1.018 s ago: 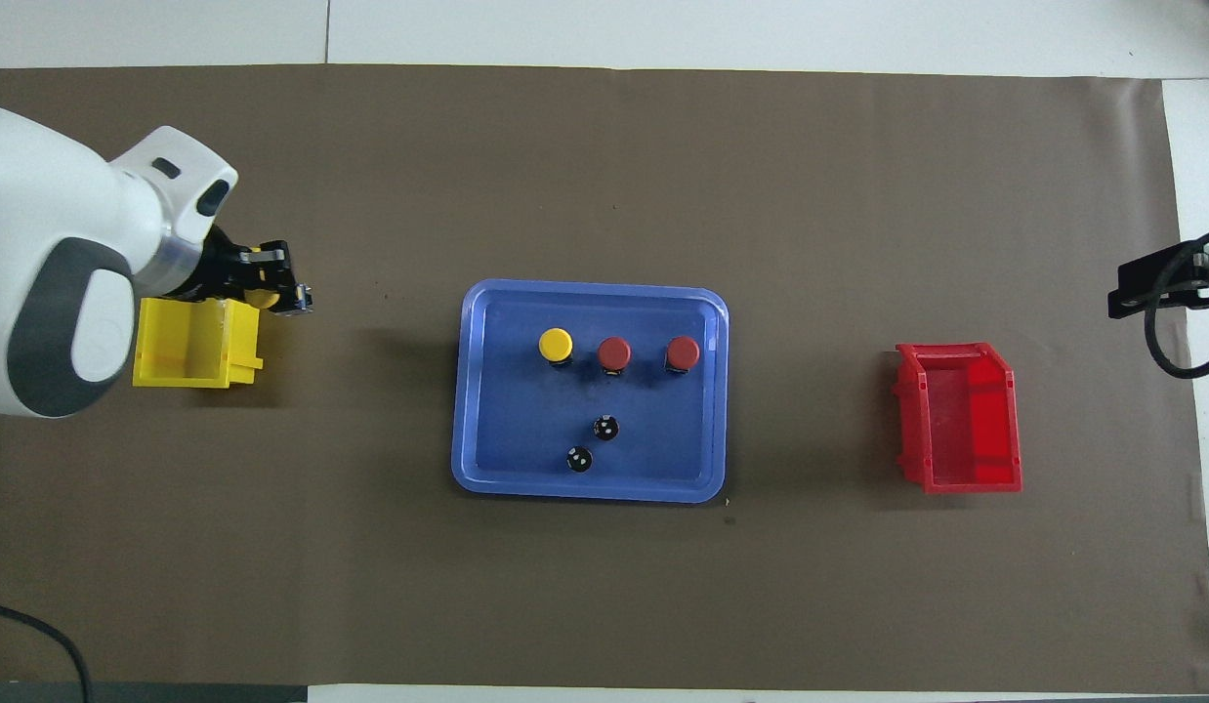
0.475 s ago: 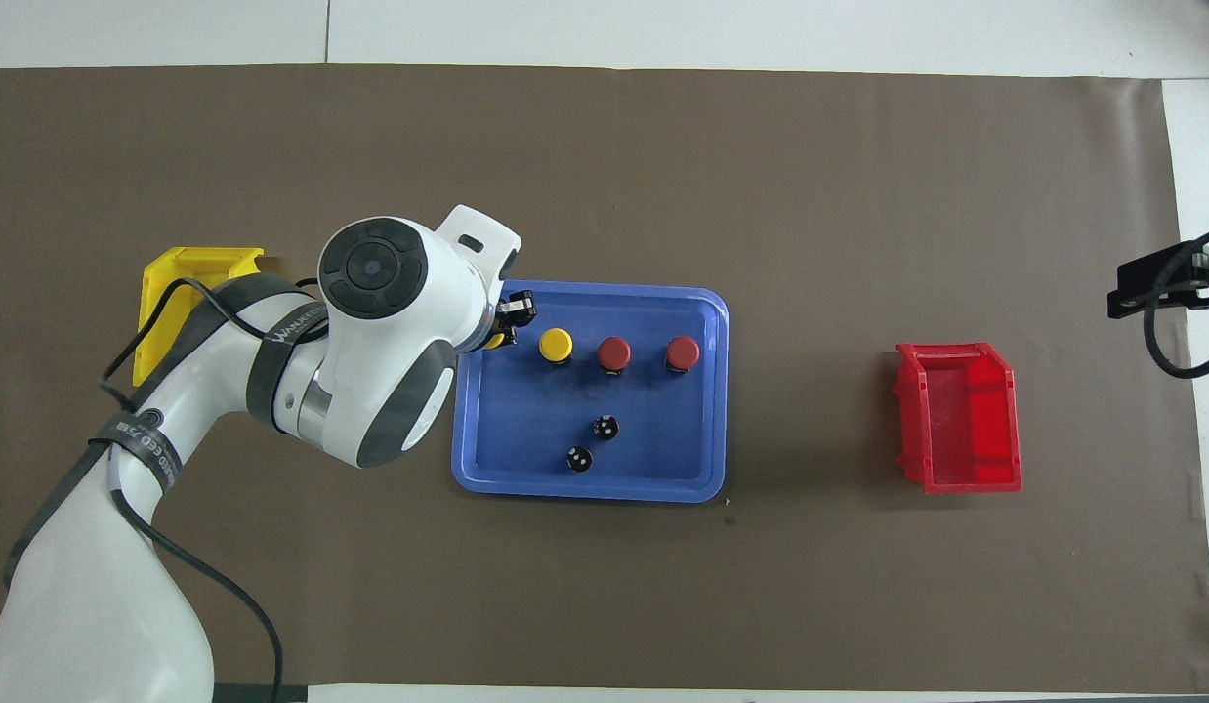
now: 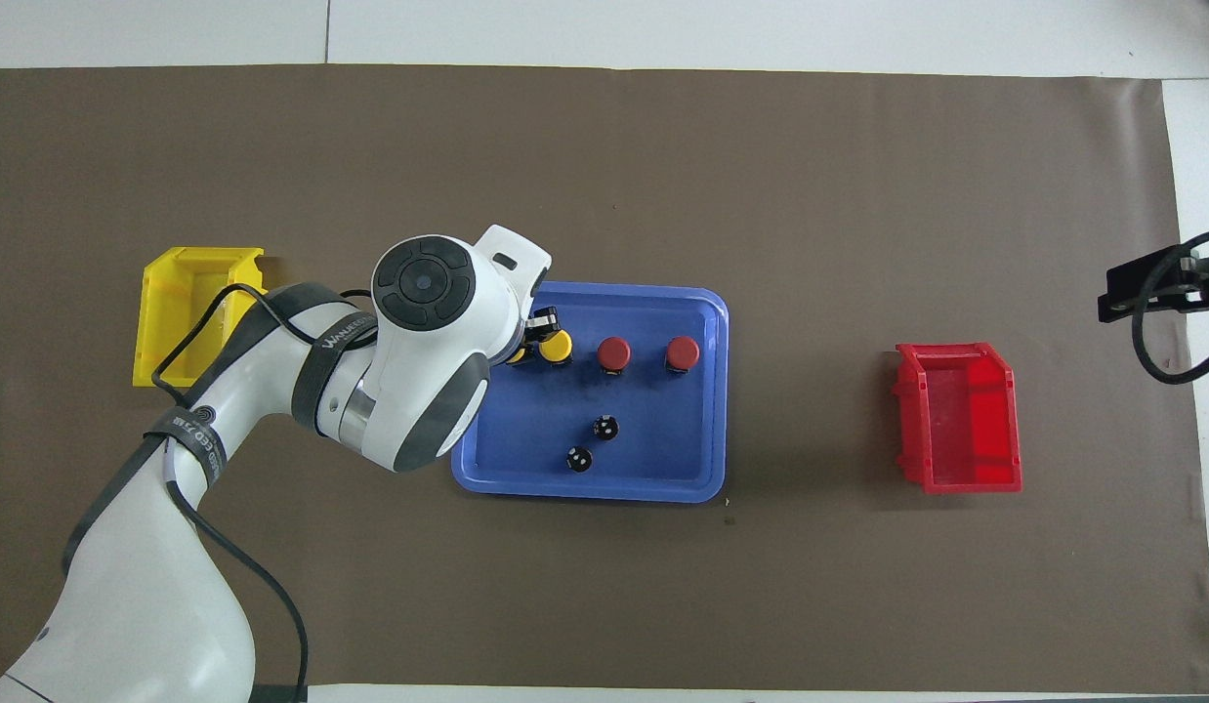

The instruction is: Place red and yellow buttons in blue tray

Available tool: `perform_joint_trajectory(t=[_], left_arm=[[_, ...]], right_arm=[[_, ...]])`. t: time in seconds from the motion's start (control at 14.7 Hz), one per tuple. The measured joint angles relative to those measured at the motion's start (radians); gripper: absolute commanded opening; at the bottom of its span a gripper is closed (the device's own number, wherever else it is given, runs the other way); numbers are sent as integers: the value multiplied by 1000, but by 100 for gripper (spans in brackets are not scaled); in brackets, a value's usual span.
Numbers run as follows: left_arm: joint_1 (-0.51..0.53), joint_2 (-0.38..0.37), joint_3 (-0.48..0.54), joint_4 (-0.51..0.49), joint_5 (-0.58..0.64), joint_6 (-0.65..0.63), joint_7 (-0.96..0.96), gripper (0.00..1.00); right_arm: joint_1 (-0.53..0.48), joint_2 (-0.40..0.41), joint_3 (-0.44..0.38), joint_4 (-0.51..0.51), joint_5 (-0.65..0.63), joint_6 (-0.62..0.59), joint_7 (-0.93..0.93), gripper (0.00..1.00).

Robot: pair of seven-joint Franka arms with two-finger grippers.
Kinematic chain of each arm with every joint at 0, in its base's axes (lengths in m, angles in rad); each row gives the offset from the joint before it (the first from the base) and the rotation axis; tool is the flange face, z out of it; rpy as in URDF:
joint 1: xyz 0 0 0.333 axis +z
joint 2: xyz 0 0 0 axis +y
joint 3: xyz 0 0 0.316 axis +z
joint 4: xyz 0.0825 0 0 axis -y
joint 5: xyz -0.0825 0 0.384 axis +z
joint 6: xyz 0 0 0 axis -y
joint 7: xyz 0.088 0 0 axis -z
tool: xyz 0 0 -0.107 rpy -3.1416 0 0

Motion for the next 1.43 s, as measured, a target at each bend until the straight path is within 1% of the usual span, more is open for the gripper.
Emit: perform_joint_trajectory(t=[0.61,0.68,0.75,0.81,0.88,1.02,1.15,1.29,1.43], left_arm=[[1,0,9,0,0,-3,0,2],[1,0,9,0,0,-3,0,10],[1,0,10,0,0,-4,0,26],[2,0,10,0,0,-4,0,49],[2,0,10,0,0,-4,0,60],[2,0,12,2,1,-19,0,72],[3,-4,14,23,1,-76,1,83],[4,-19,16,56,1,-147,2,100],[11,-46,20,75,1,-199,4,100]], right_arm=[[9,-3,10,-3,0,0,0,100],[9,-3,10,-4,0,0,0,100],[9,-3,11,-4,0,0,0,100],[9,-3,11,-4,0,0,0,100],[9,-3,11,-4,0,0,0,100],[9,-3,11,-4,0,0,0,100],[9,-3,11,-4,0,0,0,100],[9,-3,11,-4,0,0,0,100],[9,-4,11,-5,0,0,0,100]])
